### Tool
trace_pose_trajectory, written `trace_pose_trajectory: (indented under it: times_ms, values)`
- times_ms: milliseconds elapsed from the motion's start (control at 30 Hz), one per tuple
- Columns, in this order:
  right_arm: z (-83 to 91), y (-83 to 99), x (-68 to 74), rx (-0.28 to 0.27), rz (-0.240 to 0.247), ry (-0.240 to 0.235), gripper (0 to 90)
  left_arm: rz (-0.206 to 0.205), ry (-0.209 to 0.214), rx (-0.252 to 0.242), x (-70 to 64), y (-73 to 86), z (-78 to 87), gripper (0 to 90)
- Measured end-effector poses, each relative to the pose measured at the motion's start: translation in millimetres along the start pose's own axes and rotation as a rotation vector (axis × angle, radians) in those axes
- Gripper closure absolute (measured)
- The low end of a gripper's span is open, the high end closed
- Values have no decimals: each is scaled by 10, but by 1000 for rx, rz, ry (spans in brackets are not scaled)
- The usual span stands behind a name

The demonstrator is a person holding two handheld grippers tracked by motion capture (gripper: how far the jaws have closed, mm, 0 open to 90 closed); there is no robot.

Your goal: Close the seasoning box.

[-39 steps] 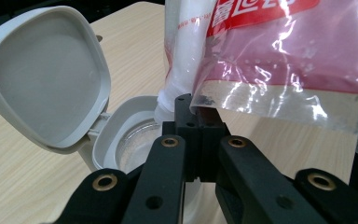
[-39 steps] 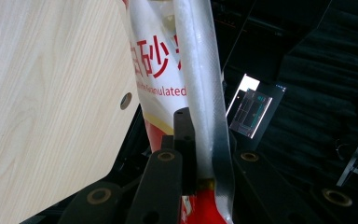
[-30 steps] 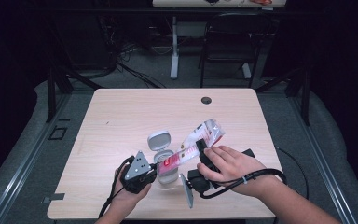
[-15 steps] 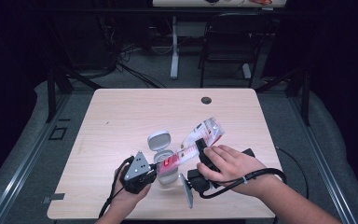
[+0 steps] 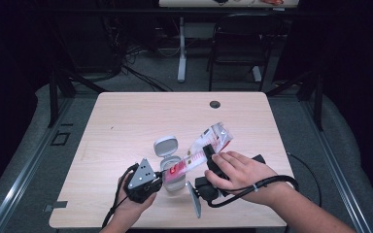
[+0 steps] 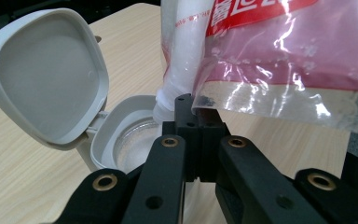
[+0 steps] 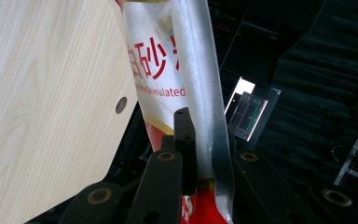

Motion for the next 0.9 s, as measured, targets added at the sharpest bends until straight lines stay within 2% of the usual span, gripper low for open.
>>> trace_pose_trajectory:
  times_ms: [300, 333, 367, 467, 567, 900]
  values:
    - [6, -35, -4, -16, -8, -1, 857, 2, -2, 1, -27, 21, 26, 900]
    - [6, -36, -5, -16, -6, -1, 857, 3, -2, 2, -29, 23, 26, 900]
    - [18, -24, -24, -1, 17, 1, 857, 3, -2, 2, -30, 24, 25, 900]
    - [1, -39, 6, -24, -16, -4, 858, 4, 2, 2, -37, 24, 15, 900]
    - [15, -21, -15, -7, 8, -2, 858, 6, 4, 0, -45, 22, 3, 900]
    - [10, 9, 5, -4, 0, -2, 859, 6, 7, 1, -22, 4, -28, 900]
Point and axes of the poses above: each handheld gripper's, and its own axes: z roughly backward along the jaws, y roughly out of its underside, x roughly to its left, the point moved 10 cm from there along -z, roughly forward along the jaws, and after that the axes turned 15 degrees about y, right-handed, at the moved point
